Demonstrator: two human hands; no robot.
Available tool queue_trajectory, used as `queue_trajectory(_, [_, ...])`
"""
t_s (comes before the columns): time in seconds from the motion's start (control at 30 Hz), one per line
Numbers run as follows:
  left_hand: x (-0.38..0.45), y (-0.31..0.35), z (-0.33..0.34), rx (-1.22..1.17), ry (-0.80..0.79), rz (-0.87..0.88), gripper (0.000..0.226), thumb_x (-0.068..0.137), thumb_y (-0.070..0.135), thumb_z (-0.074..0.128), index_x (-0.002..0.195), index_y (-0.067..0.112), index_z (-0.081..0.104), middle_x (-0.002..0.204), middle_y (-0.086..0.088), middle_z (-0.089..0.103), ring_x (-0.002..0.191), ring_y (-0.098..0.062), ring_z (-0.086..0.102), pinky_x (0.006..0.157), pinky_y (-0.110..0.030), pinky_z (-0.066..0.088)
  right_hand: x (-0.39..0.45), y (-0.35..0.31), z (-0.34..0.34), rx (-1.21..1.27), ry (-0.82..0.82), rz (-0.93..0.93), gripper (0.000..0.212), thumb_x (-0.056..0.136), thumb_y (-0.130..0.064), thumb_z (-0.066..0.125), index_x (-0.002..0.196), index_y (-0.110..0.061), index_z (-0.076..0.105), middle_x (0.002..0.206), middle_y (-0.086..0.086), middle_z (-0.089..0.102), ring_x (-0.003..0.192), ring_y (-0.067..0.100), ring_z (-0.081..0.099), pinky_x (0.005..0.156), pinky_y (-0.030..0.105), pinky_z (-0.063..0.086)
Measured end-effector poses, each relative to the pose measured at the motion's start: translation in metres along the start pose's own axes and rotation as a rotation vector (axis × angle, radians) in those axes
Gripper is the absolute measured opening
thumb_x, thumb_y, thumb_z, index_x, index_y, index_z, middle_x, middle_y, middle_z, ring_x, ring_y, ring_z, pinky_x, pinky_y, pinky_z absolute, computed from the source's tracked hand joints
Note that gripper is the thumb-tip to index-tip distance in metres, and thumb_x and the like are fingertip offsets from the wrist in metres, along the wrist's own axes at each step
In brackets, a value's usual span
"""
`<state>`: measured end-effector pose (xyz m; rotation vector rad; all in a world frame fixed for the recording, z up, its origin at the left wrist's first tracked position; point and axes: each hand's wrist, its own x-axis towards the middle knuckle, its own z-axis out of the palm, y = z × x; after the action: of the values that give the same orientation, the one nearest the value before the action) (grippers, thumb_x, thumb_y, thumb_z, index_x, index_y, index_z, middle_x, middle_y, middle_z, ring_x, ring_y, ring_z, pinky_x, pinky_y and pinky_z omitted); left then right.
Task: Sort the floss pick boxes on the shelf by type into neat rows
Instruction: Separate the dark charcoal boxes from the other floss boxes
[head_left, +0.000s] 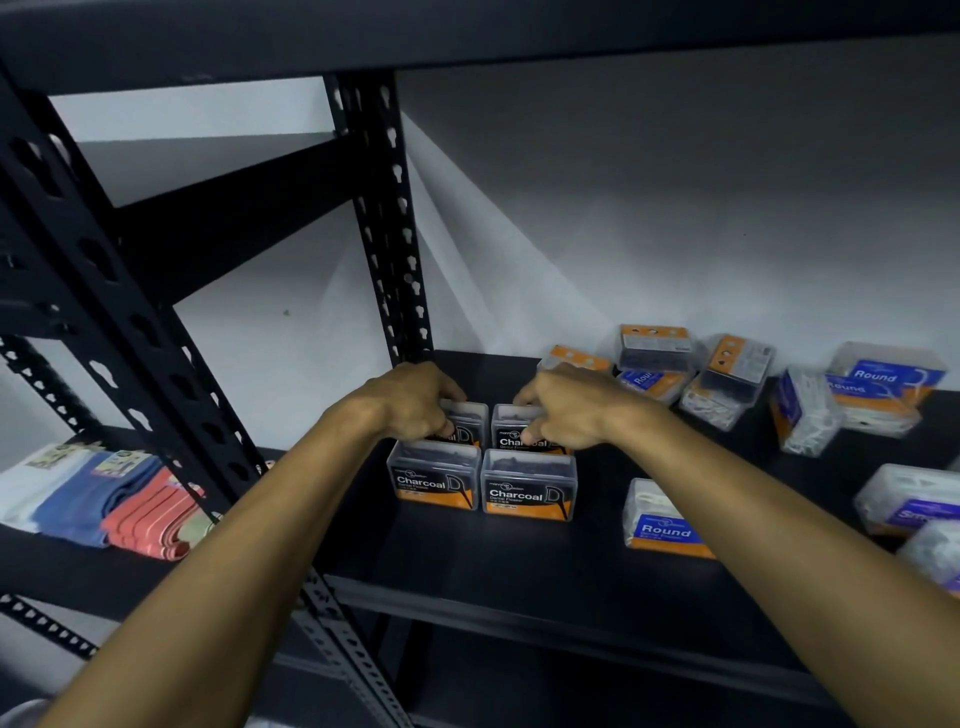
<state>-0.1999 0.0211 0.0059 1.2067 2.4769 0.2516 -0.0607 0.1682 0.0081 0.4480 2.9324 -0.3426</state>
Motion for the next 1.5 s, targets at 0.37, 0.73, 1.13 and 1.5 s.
queue_trajectory(0.37, [0.0, 0.001, -0.002, 0.03, -0.041, 0.01, 0.052, 0.088, 0.019, 0.067, 0.139, 0.021, 0.054, 0.138, -0.001, 0.057, 0.126, -0.02, 0.052, 0.099, -0.028, 0.04, 0.001, 0.003, 0.005, 0.064, 0.015, -0.008, 0.047, 0.084, -0.037, 0.067, 0.128, -0.024, 0.057, 0.128, 0.003, 0.061, 0.115, 0.022, 0.056, 0.096, 0.042, 0.046])
queue_trajectory(0.73, [0.007, 0.01, -0.008, 0.005, 0.05, 0.042, 0.045, 0.099, 0.028, 0.055, 0.142, 0.019, 0.048, 0.143, -0.003, 0.053, 0.131, -0.02, 0.048, 0.099, -0.024, 0.034, -0.006, 0.015, -0.007, 0.105, 0.024, -0.014, 0.064, 0.087, -0.045, 0.061, 0.143, -0.024, 0.038, 0.142, 0.002, 0.049, 0.127, 0.021, 0.047, 0.104, 0.039, 0.04])
queue_trajectory(1.13, [0.056, 0.085, -0.003, 0.008, 0.263, 0.145, 0.041, 0.099, 0.038, 0.049, 0.135, 0.018, 0.053, 0.135, -0.006, 0.058, 0.12, -0.024, 0.055, 0.1, -0.04, 0.047, -0.035, 0.105, -0.045, 0.056, 0.295, 0.25, 0.043, 0.091, -0.031, 0.056, 0.133, -0.023, 0.052, 0.134, 0.003, 0.053, 0.12, 0.024, 0.05, 0.096, 0.039, 0.043])
queue_trajectory(1.5, [0.122, 0.175, 0.021, 0.276, 0.206, 0.394, 0.062, 0.094, 0.04, 0.057, 0.144, 0.01, 0.037, 0.146, -0.012, 0.041, 0.131, -0.027, 0.038, 0.104, -0.044, 0.039, -0.062, 0.155, -0.016, -0.118, 0.319, 0.377, 0.031, 0.09, -0.017, 0.052, 0.121, -0.014, 0.056, 0.123, 0.008, 0.046, 0.114, 0.026, 0.043, 0.077, 0.036, 0.039])
